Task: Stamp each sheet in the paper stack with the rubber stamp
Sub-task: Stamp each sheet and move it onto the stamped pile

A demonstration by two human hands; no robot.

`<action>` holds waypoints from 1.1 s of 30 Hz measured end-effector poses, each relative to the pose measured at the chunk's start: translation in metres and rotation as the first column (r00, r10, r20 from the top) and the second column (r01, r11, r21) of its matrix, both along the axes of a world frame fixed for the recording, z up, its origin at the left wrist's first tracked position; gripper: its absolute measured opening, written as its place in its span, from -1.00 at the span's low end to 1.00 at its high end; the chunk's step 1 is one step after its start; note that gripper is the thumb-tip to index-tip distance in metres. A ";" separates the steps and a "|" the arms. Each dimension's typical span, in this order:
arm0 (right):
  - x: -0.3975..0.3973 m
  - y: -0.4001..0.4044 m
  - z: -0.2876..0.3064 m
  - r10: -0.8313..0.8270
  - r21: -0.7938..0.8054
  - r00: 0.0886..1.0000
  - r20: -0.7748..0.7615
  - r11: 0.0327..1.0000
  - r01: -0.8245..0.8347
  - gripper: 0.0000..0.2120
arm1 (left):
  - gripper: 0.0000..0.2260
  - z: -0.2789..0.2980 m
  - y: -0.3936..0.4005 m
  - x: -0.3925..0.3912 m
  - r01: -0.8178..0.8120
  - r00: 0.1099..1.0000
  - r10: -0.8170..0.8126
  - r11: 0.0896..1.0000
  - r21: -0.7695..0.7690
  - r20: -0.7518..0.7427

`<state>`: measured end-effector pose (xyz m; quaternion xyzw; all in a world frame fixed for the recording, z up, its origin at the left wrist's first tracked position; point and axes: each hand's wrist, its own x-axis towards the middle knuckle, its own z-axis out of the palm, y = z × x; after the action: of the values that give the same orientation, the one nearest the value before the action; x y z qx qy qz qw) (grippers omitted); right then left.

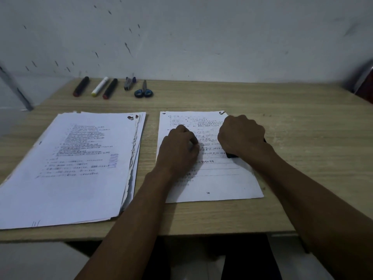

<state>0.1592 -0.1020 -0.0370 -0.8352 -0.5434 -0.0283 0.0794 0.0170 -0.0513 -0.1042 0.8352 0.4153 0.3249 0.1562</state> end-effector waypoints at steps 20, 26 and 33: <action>0.075 -0.028 0.001 0.051 0.568 0.849 -0.526 0.763 0.307 -0.84 | -0.94 0.000 0.001 -0.001 0.010 1.000 -0.010 1.000 -0.008 0.005; 0.094 -0.034 0.000 -0.027 0.596 0.880 -0.474 0.726 0.344 -0.77 | -0.95 -0.003 0.003 -0.001 0.018 1.000 -0.019 1.000 0.012 0.017; 0.091 -0.033 -0.010 0.051 0.555 0.858 -0.511 0.781 0.285 -0.62 | -0.97 -0.004 0.002 -0.001 0.026 0.999 -0.027 1.000 0.014 0.043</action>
<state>0.2501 -0.1352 -0.0473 -0.7747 -0.4097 0.0090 0.4817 0.0157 -0.0494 -0.1079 0.8344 0.3984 0.3438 0.1637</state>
